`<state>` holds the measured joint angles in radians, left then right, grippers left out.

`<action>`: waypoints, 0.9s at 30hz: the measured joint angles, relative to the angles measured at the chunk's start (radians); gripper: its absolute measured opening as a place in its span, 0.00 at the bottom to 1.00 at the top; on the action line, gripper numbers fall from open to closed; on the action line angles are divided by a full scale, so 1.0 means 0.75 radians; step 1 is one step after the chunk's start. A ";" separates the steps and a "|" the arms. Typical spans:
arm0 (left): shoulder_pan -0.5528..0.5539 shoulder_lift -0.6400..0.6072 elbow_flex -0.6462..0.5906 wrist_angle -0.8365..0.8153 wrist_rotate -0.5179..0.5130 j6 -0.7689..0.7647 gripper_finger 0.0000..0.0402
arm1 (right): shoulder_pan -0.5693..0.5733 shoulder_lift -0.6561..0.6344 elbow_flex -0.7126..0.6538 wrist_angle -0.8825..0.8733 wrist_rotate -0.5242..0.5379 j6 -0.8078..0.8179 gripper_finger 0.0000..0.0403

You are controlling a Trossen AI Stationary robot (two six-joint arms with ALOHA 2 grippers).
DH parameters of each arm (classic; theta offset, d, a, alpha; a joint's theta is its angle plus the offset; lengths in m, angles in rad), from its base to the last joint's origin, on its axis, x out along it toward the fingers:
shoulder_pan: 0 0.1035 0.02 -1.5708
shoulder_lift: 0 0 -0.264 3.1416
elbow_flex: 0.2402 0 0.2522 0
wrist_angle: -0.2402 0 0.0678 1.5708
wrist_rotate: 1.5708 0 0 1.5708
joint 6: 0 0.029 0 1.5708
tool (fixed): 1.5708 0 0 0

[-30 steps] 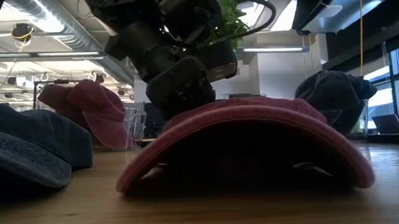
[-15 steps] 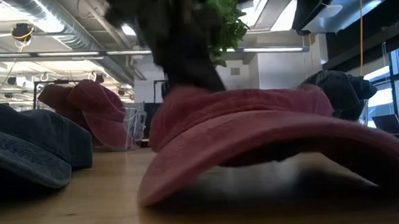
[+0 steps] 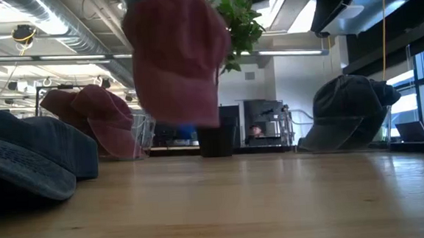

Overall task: Pick & Place hat
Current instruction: Put the red cap into the left transparent bin

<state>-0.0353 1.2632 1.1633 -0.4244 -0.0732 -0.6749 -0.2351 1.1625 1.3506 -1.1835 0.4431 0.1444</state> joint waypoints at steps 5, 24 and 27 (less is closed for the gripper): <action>0.046 -0.198 0.001 -0.099 -0.389 -0.035 0.01 | 0.000 0.000 0.000 0.002 0.000 0.000 0.48; 0.468 -0.250 0.001 -0.371 -0.923 0.101 0.01 | 0.000 0.000 0.000 0.031 0.001 0.010 0.48; 0.514 -0.196 0.001 -0.379 -0.917 0.102 0.01 | 0.000 0.000 0.000 0.031 0.001 0.010 0.48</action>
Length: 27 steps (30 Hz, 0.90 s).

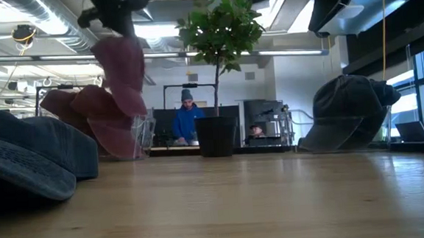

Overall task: Pick & Place hat
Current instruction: Put the red cap into the left transparent bin

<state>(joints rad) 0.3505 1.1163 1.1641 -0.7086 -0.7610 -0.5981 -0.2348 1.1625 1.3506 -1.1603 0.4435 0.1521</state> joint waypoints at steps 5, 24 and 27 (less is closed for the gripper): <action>0.050 0.117 0.000 -0.019 0.007 0.030 0.01 | 0.000 0.000 0.000 0.000 0.000 0.000 0.48; 0.141 0.325 0.000 0.145 0.339 -0.015 0.03 | 0.000 0.000 0.000 0.000 -0.002 0.000 0.48; 0.149 0.325 0.000 0.113 0.310 -0.033 0.05 | 0.000 0.000 0.000 0.000 -0.002 0.000 0.48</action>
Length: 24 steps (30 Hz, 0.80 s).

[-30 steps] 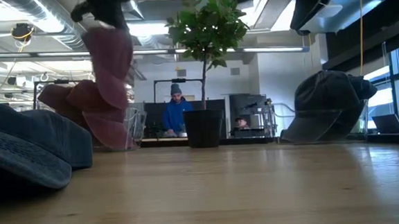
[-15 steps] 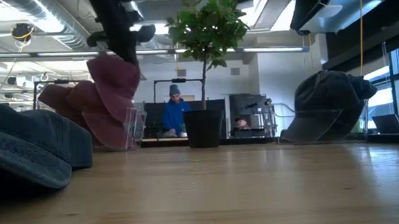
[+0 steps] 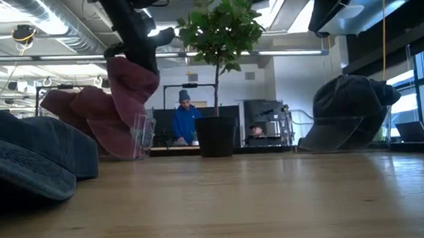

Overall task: Pick & Place hat
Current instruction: Put the red cap into the left transparent bin

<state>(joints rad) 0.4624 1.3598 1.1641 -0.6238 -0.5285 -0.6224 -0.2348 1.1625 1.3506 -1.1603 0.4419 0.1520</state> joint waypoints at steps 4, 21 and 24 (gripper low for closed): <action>0.007 0.000 0.000 -0.005 -0.002 0.042 0.07 | 0.000 0.000 0.000 0.000 0.000 0.000 0.48; -0.004 0.000 0.000 -0.209 -0.014 0.161 0.13 | 0.000 0.000 0.000 0.000 -0.001 0.000 0.48; 0.001 0.000 0.000 -0.208 -0.043 0.162 0.16 | 0.000 0.000 0.000 0.000 -0.001 0.000 0.48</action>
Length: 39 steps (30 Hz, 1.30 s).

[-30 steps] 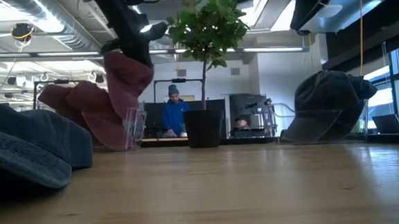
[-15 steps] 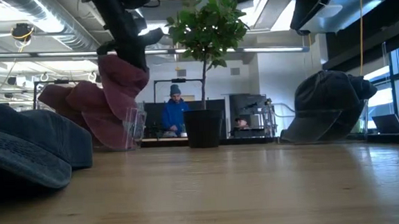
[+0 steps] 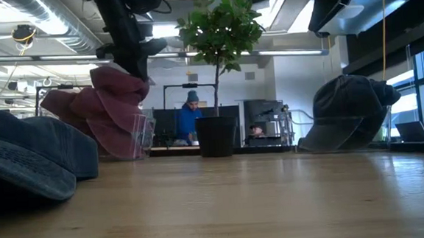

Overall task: Pick & Place hat
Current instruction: Put the red cap into the left transparent bin, then put the black cap into the right transparent bin

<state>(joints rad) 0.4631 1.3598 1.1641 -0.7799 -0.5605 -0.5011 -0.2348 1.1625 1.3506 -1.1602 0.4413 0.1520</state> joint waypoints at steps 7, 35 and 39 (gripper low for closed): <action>0.041 -0.001 -0.021 0.004 0.114 -0.010 0.29 | 0.000 0.000 0.000 0.000 0.000 0.000 0.48; -0.272 -0.116 -0.055 0.560 0.934 0.476 0.46 | 0.000 0.000 0.000 0.000 0.000 0.000 0.48; -0.410 -0.116 -0.055 0.408 0.937 0.476 0.46 | -0.001 0.000 0.000 0.000 0.000 0.000 0.48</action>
<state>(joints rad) 0.1556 1.2724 1.1229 -0.4739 0.1420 -0.1442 -0.2352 1.1625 1.3506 -1.1603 0.4412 0.1520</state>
